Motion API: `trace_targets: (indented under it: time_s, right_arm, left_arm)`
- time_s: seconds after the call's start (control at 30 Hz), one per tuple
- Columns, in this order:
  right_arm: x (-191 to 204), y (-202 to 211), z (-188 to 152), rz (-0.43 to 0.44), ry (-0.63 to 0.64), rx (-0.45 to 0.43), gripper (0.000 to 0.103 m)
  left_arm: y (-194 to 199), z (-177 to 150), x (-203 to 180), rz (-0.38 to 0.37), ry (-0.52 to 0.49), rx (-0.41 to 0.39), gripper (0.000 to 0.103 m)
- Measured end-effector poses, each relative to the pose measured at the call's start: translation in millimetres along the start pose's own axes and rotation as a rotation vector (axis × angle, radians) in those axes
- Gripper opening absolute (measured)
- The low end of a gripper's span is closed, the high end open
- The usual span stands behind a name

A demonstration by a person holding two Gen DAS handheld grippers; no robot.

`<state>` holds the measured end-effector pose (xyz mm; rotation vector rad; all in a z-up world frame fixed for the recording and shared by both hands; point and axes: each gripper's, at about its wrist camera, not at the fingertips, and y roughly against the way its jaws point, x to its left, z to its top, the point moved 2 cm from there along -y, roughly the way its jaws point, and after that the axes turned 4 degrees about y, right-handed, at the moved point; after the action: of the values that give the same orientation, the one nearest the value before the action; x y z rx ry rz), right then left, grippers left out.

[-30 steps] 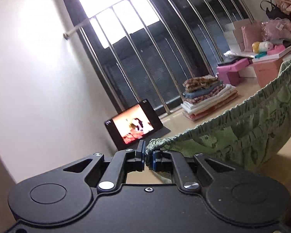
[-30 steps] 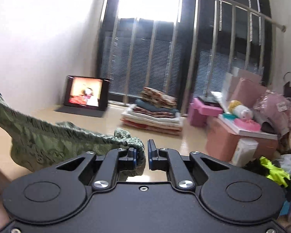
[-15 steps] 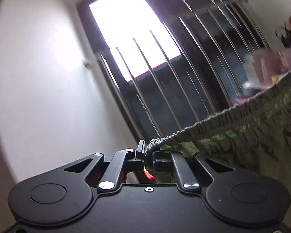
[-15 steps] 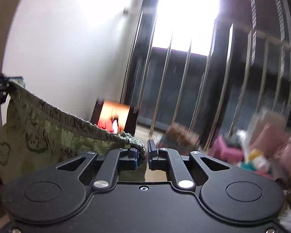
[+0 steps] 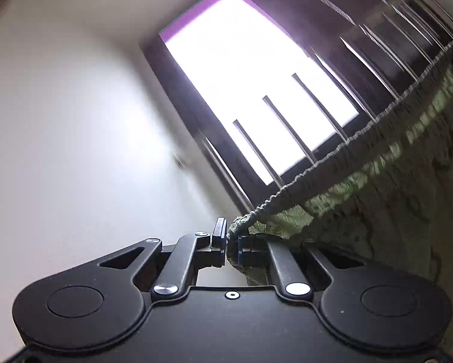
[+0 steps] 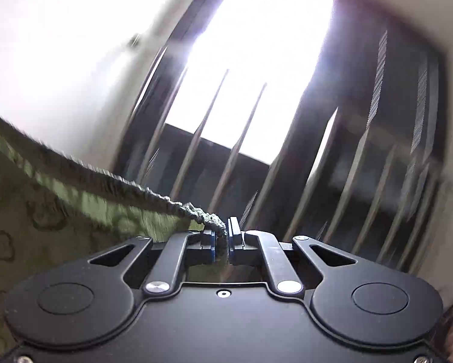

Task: Fold clothes

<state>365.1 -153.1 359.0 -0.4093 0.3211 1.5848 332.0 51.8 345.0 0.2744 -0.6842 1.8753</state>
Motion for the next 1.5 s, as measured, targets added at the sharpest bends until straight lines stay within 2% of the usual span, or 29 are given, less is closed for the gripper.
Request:
trace_targets:
  time_s: [0.1, 0.2, 0.3, 0.47, 0.63, 0.73, 0.83, 0.97, 1.1, 1.4, 1.47, 1.5]
  right_arm:
    - [-3.1, 20.7, 16.0, -0.104, 0.051, -0.085, 0.007]
    - [12.4, 28.6, -19.9, -0.082, 0.087, -0.039, 0.007]
    - [32.7, 31.9, -65.0, -0.036, 0.123, 0.03, 0.007]
    - [108.6, 53.9, -192.4, 0.106, 0.185, 0.203, 0.007]
    - [184.2, 99.4, -331.0, 0.276, 0.145, 0.435, 0.006]
    - [220.7, 121.8, -392.7, 0.334, 0.112, 0.557, 0.006]
    - [230.4, 141.8, -411.5, 0.324, 0.04, 0.582, 0.007]
    - [218.6, 142.9, -405.3, 0.335, -0.051, 0.588, 0.009]
    - [212.4, 144.2, -405.4, 0.337, -0.055, 0.583, 0.011]
    - [187.7, 163.4, -392.7, 0.33, -0.096, 0.583, 0.017]
    - [185.9, 165.9, -392.5, 0.325, -0.103, 0.586, 0.022]
    - [184.6, 166.8, -392.5, 0.324, -0.109, 0.589, 0.025]
  left_arm:
    - [20.3, 14.2, 1.5, 0.038, -0.063, -0.065, 0.008]
    - [50.1, -11.8, -17.9, 0.012, -0.166, -0.045, 0.009]
    - [89.5, -60.0, -50.3, -0.064, -0.262, 0.017, 0.009]
    - [177.2, -172.4, -116.0, -0.226, -0.372, 0.166, 0.009]
    - [253.6, -301.8, -171.8, -0.396, -0.375, 0.471, 0.011]
    - [288.1, -336.8, -179.7, -0.441, -0.37, 0.567, 0.011]
    - [303.3, -341.5, -174.3, -0.419, -0.348, 0.582, 0.011]
    - [304.2, -331.8, -163.4, -0.404, -0.309, 0.604, 0.011]
    - [305.9, -324.1, -158.8, -0.4, -0.31, 0.603, 0.011]
    - [314.5, -330.7, -163.1, -0.397, -0.299, 0.612, 0.012]
    - [314.7, -330.7, -163.7, -0.389, -0.299, 0.615, 0.016]
    - [314.2, -330.1, -163.4, -0.378, -0.301, 0.614, 0.025]
